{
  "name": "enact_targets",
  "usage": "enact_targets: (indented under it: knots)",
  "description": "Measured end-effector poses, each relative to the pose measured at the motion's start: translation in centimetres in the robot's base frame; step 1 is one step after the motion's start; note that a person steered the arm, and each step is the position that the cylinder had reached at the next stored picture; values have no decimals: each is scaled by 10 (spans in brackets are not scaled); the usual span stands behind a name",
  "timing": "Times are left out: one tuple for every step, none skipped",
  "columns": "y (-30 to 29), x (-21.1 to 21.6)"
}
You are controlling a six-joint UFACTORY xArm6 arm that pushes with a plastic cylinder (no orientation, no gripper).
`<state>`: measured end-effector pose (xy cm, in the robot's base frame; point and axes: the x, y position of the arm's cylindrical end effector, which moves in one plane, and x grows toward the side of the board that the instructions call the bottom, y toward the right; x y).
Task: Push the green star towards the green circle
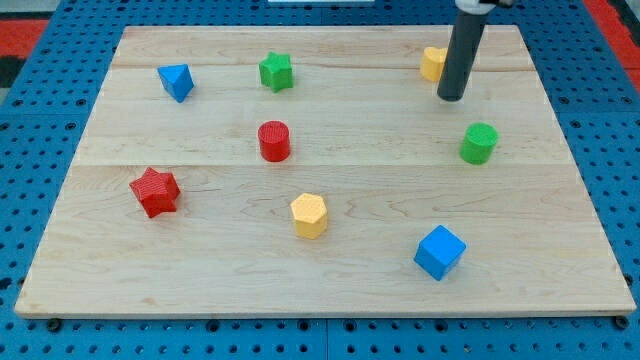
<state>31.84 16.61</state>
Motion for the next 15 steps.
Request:
enact_targets:
  knots:
    - [-11, -28]
    - [-21, -52]
    - [-25, -10]
    - [-110, -10]
    - [-179, 23]
    - [-258, 14]
    - [-274, -38]
    - [-222, -40]
    - [-169, -36]
    - [-154, -35]
    - [-149, -35]
    - [-139, -28]
    - [-155, -33]
    - [-139, -10]
    - [-133, 38]
